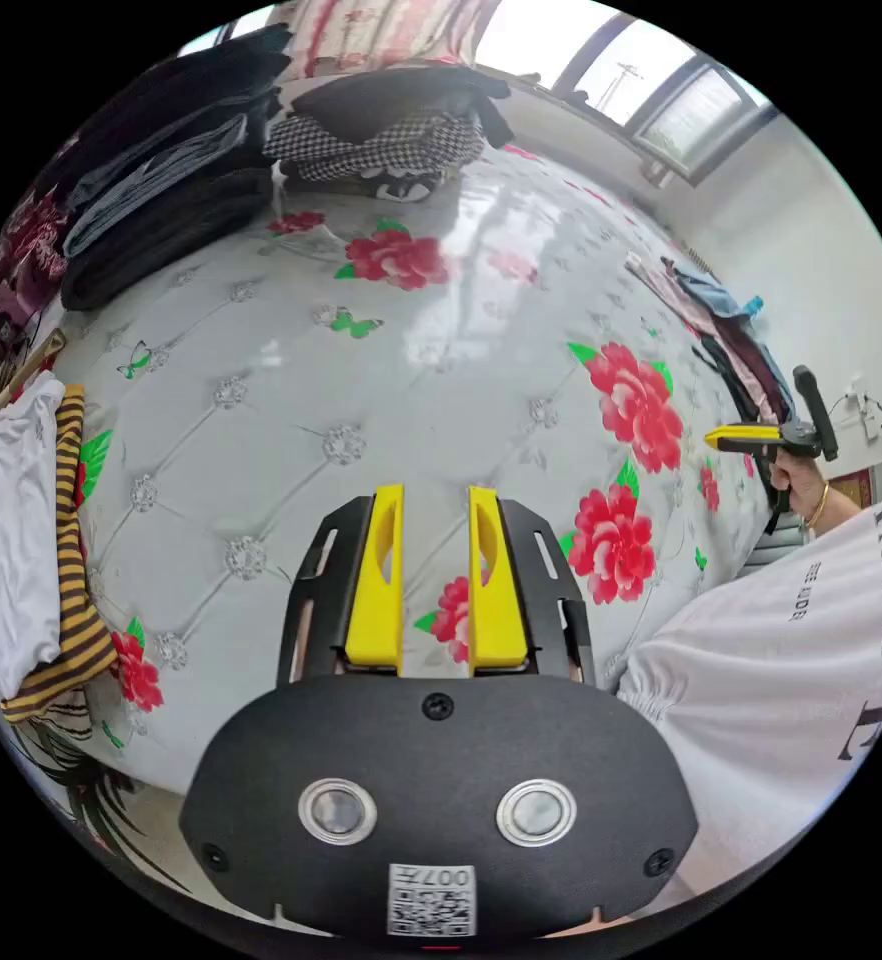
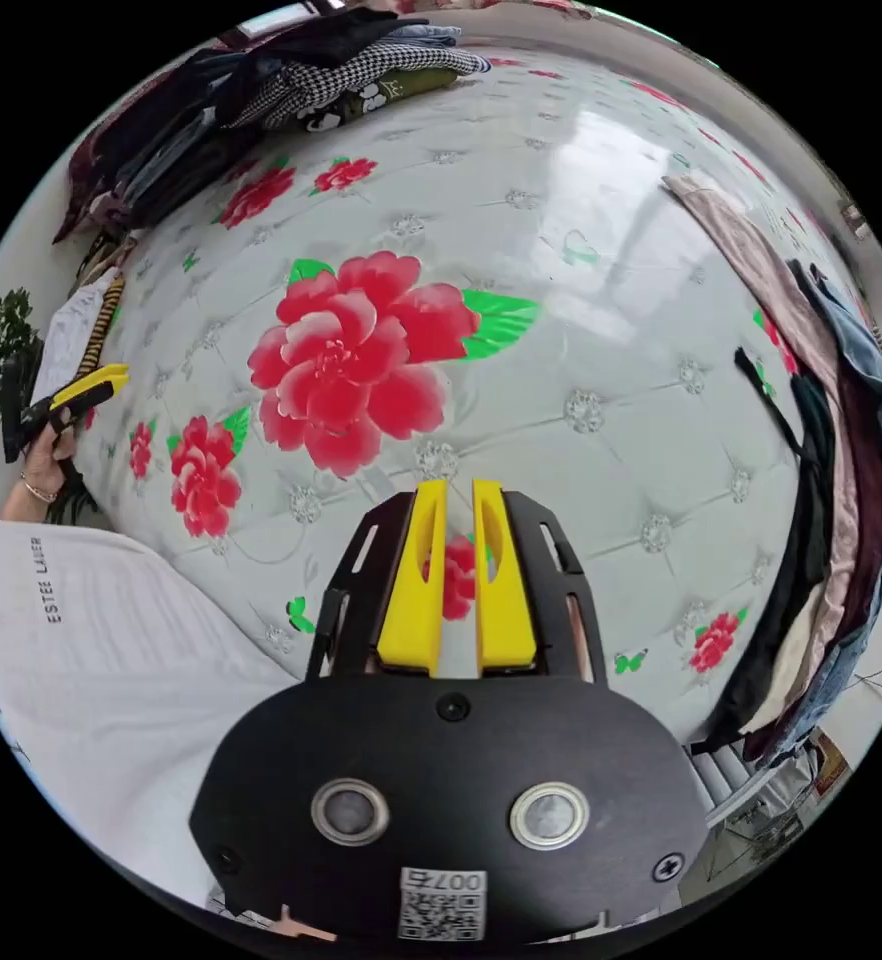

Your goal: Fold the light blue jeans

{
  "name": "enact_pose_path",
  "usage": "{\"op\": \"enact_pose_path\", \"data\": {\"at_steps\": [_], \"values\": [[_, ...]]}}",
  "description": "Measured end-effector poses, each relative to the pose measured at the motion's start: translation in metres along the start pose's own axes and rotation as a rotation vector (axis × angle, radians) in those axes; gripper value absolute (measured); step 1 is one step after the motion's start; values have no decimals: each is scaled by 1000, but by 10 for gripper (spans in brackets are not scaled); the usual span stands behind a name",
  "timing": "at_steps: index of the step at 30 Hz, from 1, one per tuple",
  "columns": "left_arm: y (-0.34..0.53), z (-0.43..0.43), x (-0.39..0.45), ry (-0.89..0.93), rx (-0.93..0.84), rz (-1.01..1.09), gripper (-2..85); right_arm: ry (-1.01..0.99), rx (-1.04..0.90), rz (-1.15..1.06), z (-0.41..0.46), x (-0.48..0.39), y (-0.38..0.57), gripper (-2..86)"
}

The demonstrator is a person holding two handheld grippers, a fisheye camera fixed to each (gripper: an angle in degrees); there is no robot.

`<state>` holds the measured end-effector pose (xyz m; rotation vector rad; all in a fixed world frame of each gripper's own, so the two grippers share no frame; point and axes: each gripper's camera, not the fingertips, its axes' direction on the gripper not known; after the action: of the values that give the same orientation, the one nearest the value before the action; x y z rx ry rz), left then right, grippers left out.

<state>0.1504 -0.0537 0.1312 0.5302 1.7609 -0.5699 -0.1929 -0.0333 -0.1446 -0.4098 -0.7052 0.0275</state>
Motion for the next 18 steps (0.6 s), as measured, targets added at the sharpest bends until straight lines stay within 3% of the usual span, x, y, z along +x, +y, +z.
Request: {"op": "enact_pose_path", "data": {"at_steps": [4,6,10,14,18], "values": [[4,35,67,4,-131,162,69,-56,-62,3,27,-19,23,62],[-3,53,105,-3,-181,236,64,-40,114,59,21,-31,35,70],[-15,78,152,-37,-241,298,62,-137,225,143,18,-29,45,78],[-15,103,188,-182,-301,314,62,-95,320,399,-8,37,73,88],[-10,110,195,-217,-283,271,59,151,397,693,-54,159,144,90]]}}
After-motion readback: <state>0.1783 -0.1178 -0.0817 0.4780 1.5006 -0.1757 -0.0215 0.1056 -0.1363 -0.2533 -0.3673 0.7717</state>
